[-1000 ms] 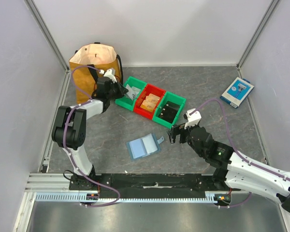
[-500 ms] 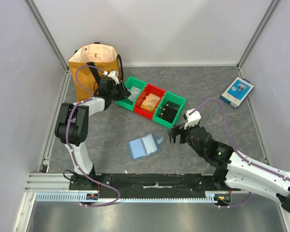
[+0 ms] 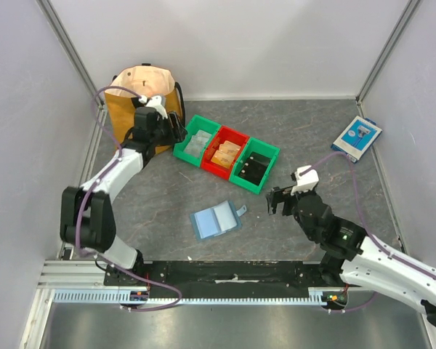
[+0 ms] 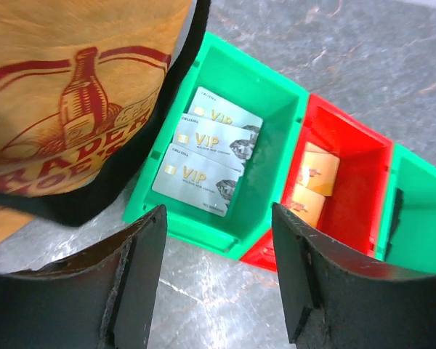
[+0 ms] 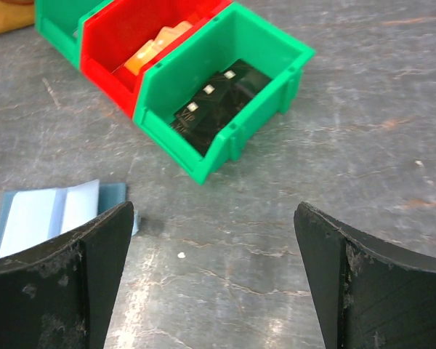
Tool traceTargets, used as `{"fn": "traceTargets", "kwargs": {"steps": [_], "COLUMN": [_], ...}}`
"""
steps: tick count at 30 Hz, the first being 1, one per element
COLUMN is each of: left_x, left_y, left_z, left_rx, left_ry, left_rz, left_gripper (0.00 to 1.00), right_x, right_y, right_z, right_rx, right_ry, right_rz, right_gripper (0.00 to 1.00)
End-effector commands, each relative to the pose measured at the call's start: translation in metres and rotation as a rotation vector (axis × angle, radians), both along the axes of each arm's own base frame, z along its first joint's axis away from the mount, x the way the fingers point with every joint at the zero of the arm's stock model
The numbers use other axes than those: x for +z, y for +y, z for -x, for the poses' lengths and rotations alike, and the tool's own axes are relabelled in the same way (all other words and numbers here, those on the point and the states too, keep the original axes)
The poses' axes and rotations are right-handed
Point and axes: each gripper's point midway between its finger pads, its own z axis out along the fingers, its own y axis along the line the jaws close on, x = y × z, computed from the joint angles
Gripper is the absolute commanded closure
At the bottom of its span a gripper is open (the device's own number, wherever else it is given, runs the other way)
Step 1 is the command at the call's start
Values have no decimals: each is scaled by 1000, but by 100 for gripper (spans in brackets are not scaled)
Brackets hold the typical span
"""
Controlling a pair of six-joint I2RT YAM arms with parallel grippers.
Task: Take the credit cards out of the card holder
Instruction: Reset both arms
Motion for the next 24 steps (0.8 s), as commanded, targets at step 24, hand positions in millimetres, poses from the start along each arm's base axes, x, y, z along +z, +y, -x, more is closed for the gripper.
{"fn": "traceTargets", "kwargs": {"steps": [24], "left_x": [127], "left_y": [114], "left_z": [271], "left_rx": [351], "left_ry": [-648], "left_rz": [149], "left_gripper": [11], "right_x": [81], "right_y": [-124], "right_z": [25], "right_rx": [-407], "right_ry": [-205], "right_rz": [-254], "right_gripper": [2]}}
